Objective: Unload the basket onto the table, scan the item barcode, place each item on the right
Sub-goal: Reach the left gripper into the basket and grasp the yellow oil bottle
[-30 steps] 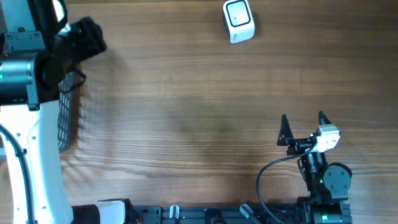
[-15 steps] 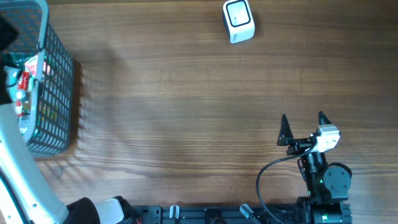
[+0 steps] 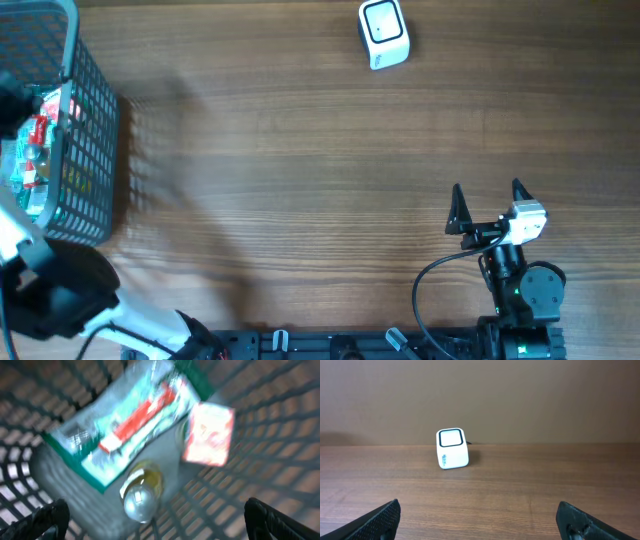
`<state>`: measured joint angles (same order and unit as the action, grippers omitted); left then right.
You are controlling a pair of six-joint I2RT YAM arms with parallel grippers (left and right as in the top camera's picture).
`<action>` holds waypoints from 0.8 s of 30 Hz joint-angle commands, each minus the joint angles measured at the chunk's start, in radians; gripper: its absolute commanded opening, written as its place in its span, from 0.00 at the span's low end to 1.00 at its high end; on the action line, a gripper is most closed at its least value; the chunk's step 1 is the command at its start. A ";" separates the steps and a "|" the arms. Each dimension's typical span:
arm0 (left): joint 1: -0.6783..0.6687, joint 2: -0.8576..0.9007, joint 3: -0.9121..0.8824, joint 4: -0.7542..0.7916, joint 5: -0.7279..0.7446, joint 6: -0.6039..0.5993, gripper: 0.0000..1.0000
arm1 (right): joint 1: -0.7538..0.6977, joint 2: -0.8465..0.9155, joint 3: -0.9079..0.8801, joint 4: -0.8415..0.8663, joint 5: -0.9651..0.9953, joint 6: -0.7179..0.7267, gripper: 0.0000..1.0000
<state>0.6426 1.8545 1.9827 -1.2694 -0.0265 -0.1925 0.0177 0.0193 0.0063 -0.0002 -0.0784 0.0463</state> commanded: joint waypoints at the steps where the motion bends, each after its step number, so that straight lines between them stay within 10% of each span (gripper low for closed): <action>1: 0.004 0.060 0.010 -0.027 0.016 0.006 1.00 | -0.002 -0.005 -0.001 0.003 -0.009 -0.014 1.00; 24: 0.004 0.077 -0.264 0.190 0.015 0.006 0.81 | -0.002 -0.005 -0.001 0.003 -0.010 -0.014 1.00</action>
<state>0.6426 1.9209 1.7264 -1.0824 -0.0235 -0.1917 0.0177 0.0193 0.0063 -0.0002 -0.0784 0.0463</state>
